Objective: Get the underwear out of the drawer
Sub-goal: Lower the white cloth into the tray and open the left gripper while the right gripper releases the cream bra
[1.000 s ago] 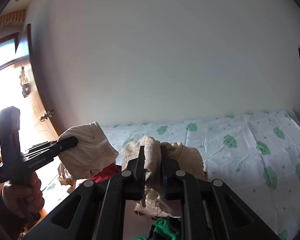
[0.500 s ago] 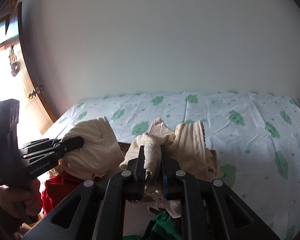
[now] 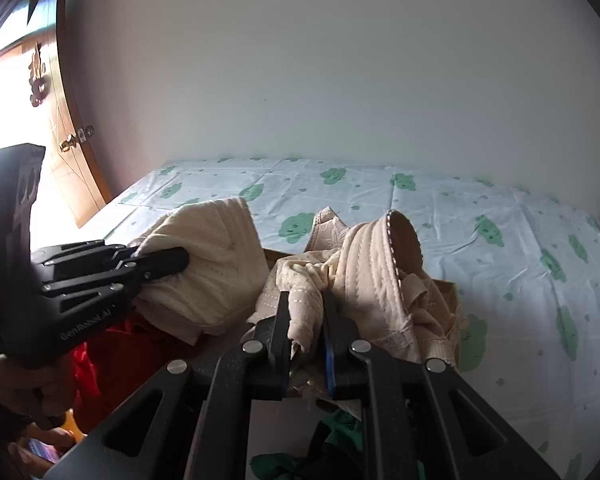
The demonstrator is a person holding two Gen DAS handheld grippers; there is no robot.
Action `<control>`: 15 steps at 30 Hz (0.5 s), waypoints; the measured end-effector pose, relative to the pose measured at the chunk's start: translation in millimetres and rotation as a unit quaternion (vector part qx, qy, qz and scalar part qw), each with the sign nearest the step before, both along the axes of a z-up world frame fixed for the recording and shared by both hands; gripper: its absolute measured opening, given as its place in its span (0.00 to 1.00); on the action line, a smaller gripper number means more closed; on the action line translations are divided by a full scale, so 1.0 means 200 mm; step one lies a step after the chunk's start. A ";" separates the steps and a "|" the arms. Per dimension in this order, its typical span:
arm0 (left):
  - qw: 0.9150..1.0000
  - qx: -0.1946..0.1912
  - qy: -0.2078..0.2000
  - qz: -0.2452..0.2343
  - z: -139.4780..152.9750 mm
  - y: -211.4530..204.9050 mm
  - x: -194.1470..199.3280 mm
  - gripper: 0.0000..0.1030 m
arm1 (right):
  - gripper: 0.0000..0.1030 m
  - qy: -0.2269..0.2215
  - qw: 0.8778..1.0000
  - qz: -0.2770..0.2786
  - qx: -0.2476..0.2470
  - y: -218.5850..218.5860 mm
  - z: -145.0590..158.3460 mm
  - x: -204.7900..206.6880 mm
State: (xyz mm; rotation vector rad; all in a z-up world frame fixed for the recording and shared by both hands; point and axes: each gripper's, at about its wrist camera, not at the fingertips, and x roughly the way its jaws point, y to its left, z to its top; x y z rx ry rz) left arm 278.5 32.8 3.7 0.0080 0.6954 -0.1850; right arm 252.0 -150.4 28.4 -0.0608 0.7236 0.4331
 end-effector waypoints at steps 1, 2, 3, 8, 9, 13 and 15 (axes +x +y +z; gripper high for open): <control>1.000 0.000 -0.002 0.000 0.00 0.00 -0.01 0.13 | 0.14 0.000 1.000 0.001 0.001 0.00 0.01 0.00; 1.000 0.001 -0.004 -0.001 0.01 0.00 -0.01 0.15 | 0.14 0.000 1.000 0.002 0.000 0.00 0.01 0.00; 1.000 0.004 -0.007 -0.002 0.01 0.00 -0.02 0.21 | 0.15 -0.001 1.000 0.004 -0.001 0.00 0.01 -0.01; 1.000 0.005 -0.027 -0.003 0.04 -0.01 -0.08 0.54 | 0.17 -0.006 1.000 0.004 -0.003 0.00 0.02 -0.02; 0.999 0.005 -0.032 -0.004 0.05 -0.01 -0.09 0.57 | 0.17 -0.007 1.000 0.002 -0.003 0.00 0.02 -0.03; 0.999 0.016 -0.049 -0.006 0.08 -0.02 -0.13 0.62 | 0.27 -0.011 1.000 0.003 0.000 0.00 0.04 -0.05; 0.998 0.019 -0.055 -0.005 0.09 -0.01 -0.15 0.66 | 0.34 -0.014 1.000 0.006 -0.002 0.01 0.06 -0.07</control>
